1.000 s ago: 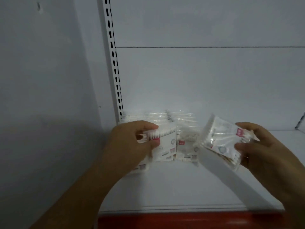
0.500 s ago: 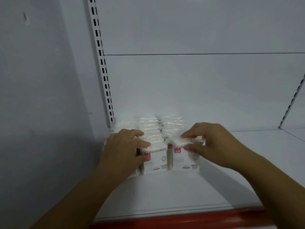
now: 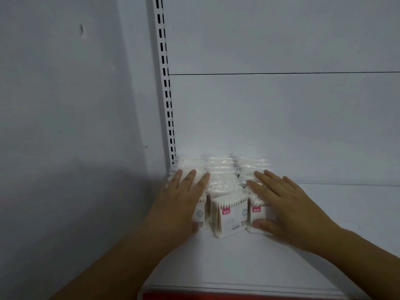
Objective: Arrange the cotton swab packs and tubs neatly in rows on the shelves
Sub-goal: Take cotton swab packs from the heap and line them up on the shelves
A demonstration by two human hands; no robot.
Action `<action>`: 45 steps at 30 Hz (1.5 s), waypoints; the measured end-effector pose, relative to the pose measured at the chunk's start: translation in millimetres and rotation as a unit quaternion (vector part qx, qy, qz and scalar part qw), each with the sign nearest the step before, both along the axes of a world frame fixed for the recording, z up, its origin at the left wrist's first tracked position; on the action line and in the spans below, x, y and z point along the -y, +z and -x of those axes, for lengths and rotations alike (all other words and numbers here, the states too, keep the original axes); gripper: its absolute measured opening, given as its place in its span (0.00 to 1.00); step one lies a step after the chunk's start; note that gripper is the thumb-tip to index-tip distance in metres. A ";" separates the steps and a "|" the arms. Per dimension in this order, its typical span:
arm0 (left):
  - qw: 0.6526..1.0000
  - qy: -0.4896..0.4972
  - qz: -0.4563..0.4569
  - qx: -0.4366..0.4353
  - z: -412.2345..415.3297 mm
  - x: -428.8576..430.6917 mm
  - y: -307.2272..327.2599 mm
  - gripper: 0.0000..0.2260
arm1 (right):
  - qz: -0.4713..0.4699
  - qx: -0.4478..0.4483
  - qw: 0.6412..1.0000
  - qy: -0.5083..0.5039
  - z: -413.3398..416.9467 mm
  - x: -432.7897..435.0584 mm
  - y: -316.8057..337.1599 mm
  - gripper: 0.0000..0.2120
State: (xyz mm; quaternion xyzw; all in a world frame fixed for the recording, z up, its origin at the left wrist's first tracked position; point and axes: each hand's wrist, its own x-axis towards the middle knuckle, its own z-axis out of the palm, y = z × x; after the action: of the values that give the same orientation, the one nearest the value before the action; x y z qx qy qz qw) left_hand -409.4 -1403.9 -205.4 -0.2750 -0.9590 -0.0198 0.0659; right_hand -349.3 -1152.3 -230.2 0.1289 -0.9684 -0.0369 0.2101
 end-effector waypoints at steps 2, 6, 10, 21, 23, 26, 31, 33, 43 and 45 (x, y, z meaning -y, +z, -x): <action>1.000 -0.002 0.008 -0.013 1.3 -0.9 -0.3 0.46 | -0.006 0.000 1.000 -0.001 2.0 -1.5 0.2 0.38; 0.998 0.015 0.064 0.000 -3.9 2.9 6.8 0.48 | -0.047 0.000 0.999 -0.009 -0.4 -0.5 1.2 0.38; 0.997 0.003 0.060 -0.049 -18.3 -3.8 21.0 0.45 | -0.058 -0.028 0.997 -0.035 -4.6 0.7 1.1 0.42; 0.989 -0.074 0.129 0.000 1.1 -38.7 21.2 0.39 | -0.082 0.081 0.981 -0.155 -3.1 10.7 3.3 0.40; 0.986 -0.078 0.143 0.028 -0.2 -38.8 29.3 0.42 | -0.093 0.086 0.981 -0.145 -4.1 14.0 7.1 0.42; 0.987 -0.084 0.122 0.062 7.7 -44.8 58.6 0.44 | -0.009 0.106 0.988 -0.108 -13.1 14.8 19.1 0.45; 0.979 -0.169 0.102 0.053 15.9 -104.2 112.4 0.34 | 0.076 0.093 0.981 -0.152 -51.9 -21.0 85.0 0.34; 0.975 -0.173 0.128 0.045 14.9 -149.8 133.7 0.32 | -0.024 0.134 0.962 -0.235 -61.9 -59.9 110.1 0.34; 0.950 -0.311 0.036 -0.008 -159.2 -392.2 150.2 0.31 | 0.021 0.112 0.880 -0.461 -277.5 -233.9 143.5 0.33; 0.935 -0.352 0.034 0.000 -208.1 -436.5 139.9 0.30 | 0.023 0.114 0.868 -0.483 -330.8 -268.1 144.4 0.33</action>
State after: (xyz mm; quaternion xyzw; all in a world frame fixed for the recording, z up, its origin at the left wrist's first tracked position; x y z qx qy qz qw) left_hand -201.4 -967.4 -65.6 -0.5971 -0.8009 -0.0089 0.0453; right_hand -18.5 -884.3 -85.8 -0.3562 -0.9276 -0.0969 0.0571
